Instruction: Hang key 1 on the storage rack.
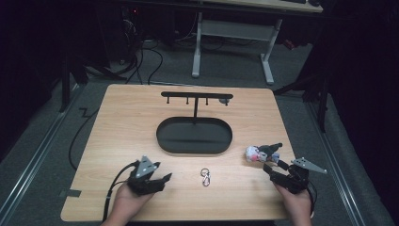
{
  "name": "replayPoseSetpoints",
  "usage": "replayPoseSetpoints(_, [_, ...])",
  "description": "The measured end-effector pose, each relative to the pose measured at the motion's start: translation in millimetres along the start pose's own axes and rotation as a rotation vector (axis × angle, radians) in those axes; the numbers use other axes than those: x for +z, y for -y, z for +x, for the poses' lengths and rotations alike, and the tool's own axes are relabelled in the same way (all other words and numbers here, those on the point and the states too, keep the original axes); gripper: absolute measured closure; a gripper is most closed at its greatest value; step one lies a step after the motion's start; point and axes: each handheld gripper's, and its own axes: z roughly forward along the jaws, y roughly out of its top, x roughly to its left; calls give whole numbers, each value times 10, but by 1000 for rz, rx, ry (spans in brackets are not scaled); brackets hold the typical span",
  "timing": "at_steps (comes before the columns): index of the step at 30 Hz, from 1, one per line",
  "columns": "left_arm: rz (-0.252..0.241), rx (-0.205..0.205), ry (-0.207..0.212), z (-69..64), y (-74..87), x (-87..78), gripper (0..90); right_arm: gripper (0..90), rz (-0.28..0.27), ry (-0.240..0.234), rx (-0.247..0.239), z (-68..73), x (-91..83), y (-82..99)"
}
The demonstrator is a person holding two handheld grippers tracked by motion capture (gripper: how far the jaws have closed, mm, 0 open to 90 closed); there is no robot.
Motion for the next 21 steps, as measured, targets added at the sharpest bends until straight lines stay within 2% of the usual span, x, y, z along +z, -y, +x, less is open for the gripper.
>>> replayPoseSetpoints(1, [-7, -22, 2, 52, 36, -23, 386, 272, -5, 18, -22, 19, -2, 4])
replayPoseSetpoints(2, [-7, -22, 2, 52, 36, -23, 388, 272, -5, 18, -22, 19, -2, 4])
replayPoseSetpoints(4, [-27, -62, 4, 175, 49, -47, 387, 303, 1, 60, -64, 63, -6, 23])
replayPoseSetpoints(6, [-35, -78, 13, 225, 50, -45, 387, 312, 4, 74, -67, 76, -10, 36])
replayPoseSetpoints(8, [-38, -76, 7, 240, 55, -40, 385, 320, 9, 78, -70, 83, -15, 44])
replayPoseSetpoints(12, [-8, -52, -12, 278, 80, -1, 379, 355, 20, 96, -80, 89, -51, 75])
replayPoseSetpoints(17, [-19, -42, -16, 272, 80, 10, 376, 372, 26, 103, -85, 57, -60, 74])
replayPoseSetpoints(21, [-24, -47, -18, 268, 88, 25, 376, 405, 19, 89, -70, 8, -61, 43])
